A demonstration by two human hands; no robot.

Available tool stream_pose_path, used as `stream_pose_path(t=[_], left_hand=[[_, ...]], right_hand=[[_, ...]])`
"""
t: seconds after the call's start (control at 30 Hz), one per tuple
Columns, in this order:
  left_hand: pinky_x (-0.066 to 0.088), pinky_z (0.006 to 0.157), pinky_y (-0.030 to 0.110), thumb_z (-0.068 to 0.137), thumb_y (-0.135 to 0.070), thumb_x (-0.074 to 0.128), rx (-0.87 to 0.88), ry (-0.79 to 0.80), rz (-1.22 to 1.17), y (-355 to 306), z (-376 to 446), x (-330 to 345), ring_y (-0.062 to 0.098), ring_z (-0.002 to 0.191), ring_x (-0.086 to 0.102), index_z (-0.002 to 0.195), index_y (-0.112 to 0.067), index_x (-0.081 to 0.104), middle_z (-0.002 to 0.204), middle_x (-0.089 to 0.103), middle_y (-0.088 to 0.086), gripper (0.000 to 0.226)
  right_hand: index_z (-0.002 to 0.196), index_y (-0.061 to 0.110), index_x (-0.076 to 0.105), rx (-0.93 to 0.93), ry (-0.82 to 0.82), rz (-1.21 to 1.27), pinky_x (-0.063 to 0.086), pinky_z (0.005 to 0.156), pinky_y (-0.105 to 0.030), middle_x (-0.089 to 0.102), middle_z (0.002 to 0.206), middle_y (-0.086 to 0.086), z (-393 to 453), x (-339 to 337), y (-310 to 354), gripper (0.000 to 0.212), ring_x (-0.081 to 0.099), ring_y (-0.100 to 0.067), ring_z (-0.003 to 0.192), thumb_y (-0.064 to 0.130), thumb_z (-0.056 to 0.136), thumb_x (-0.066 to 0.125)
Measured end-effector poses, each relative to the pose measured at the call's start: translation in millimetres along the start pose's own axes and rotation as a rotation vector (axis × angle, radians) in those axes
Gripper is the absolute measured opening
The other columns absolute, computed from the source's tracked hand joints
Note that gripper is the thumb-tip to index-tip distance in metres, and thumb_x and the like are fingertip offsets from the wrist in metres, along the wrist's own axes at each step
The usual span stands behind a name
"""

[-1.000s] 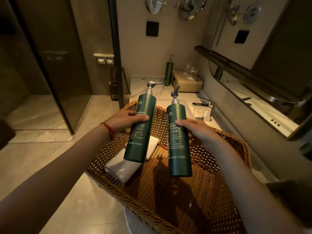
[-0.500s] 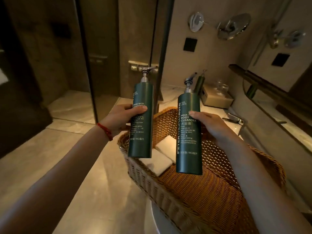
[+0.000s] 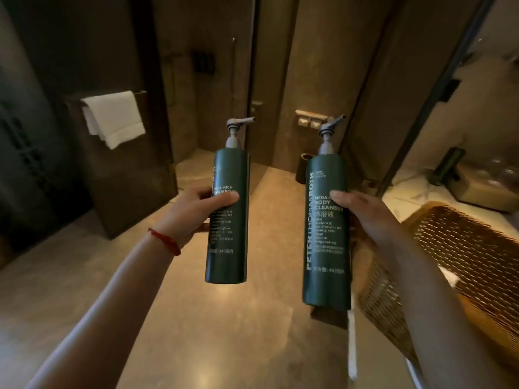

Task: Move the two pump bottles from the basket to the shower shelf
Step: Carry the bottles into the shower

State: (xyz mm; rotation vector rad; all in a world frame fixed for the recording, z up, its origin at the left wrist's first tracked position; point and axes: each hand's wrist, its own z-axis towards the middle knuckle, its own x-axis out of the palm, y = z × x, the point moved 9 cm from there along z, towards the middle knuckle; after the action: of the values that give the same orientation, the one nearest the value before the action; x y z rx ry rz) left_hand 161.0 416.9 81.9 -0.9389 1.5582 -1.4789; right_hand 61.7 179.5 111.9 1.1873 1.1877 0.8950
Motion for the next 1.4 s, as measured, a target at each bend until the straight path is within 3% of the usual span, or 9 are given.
stream_pose_path(t=[0.1,0.23,0.4,0.53,0.8,0.97,1.07,1.3,1.4], left_hand=[[0.052,0.05,0.018,0.05,-0.045,0.071,-0.037,-0.06,0.006,14,-11,-55,0.006,0.067,0.069,0.088,-0.021,0.062,0.081,0.069,0.0,0.046],[0.053,0.056,0.022,0.045,-0.051,0.071,-0.053,-0.131,0.017,34,-23,-113,0.01,0.074,0.07,0.095,-0.021,0.061,0.088,0.07,0.001,0.059],[0.053,0.054,0.019,0.045,-0.051,0.07,-0.08,-0.227,-0.004,72,-17,-169,0.009,0.074,0.069,0.09,-0.027,0.058,0.085,0.07,0.0,0.052],[0.053,0.052,0.017,0.05,-0.046,0.069,-0.119,-0.254,-0.024,91,23,-197,0.006,0.072,0.069,0.088,-0.032,0.055,0.086,0.068,0.0,0.043],[0.05,0.047,0.015,0.063,-0.035,0.068,-0.19,-0.319,-0.006,102,170,-255,0.0,0.065,0.066,0.084,-0.031,0.056,0.087,0.065,-0.004,0.024],[0.049,0.044,0.015,0.073,-0.017,0.068,-0.186,-0.361,-0.044,94,269,-293,-0.001,0.058,0.066,0.083,-0.028,0.06,0.078,0.069,-0.004,0.016],[0.05,0.044,0.016,0.074,-0.017,0.068,-0.189,-0.365,-0.048,95,322,-320,0.001,0.058,0.066,0.086,-0.024,0.061,0.067,0.072,-0.007,0.015],[0.052,0.048,0.018,0.071,-0.016,0.072,-0.178,-0.353,-0.077,114,478,-400,0.006,0.061,0.067,0.086,-0.019,0.065,0.064,0.072,-0.007,0.017],[0.054,0.056,0.022,0.067,-0.018,0.076,-0.179,-0.323,-0.08,117,551,-438,0.014,0.071,0.069,0.092,-0.017,0.066,0.077,0.074,-0.001,0.026]], right_hand=[[0.091,0.024,0.062,0.001,0.03,0.036,0.05,0.049,-0.017,0.074,0.075,0.009,15,64,-10,0.051,0.069,-0.009,0.069,0.055,0.052,0.068],[0.096,0.025,0.061,0.022,0.081,0.077,0.05,0.059,-0.025,0.069,0.089,0.001,39,130,-24,0.051,0.067,-0.015,0.079,0.052,0.053,0.062],[0.108,0.021,0.059,0.033,0.177,0.036,0.05,0.061,-0.026,0.069,0.095,0.0,86,192,-34,0.062,0.066,-0.016,0.085,0.052,0.055,0.061],[0.103,0.024,0.06,0.035,0.176,0.035,0.051,0.063,-0.027,0.069,0.095,0.0,144,211,-47,0.056,0.066,-0.017,0.087,0.053,0.055,0.06],[0.086,0.028,0.064,0.059,0.167,0.088,0.048,0.044,-0.012,0.072,0.069,0.015,307,236,-57,0.033,0.067,0.0,0.065,0.048,0.06,0.066],[0.086,0.025,0.065,0.055,0.175,0.104,0.047,0.045,-0.012,0.072,0.066,0.018,415,254,-38,0.037,0.066,0.0,0.063,0.049,0.058,0.063],[0.086,0.024,0.067,0.045,0.157,0.113,0.048,0.046,-0.014,0.072,0.066,0.014,476,264,-36,0.039,0.067,-0.004,0.064,0.05,0.057,0.064],[0.082,0.021,0.069,0.042,0.117,0.117,0.05,0.046,-0.015,0.071,0.063,0.012,636,309,-45,0.033,0.065,-0.003,0.059,0.046,0.06,0.074],[0.079,0.021,0.069,0.061,0.077,0.127,0.05,0.046,-0.016,0.071,0.061,0.011,709,325,-44,0.024,0.064,-0.003,0.058,0.041,0.066,0.067]])
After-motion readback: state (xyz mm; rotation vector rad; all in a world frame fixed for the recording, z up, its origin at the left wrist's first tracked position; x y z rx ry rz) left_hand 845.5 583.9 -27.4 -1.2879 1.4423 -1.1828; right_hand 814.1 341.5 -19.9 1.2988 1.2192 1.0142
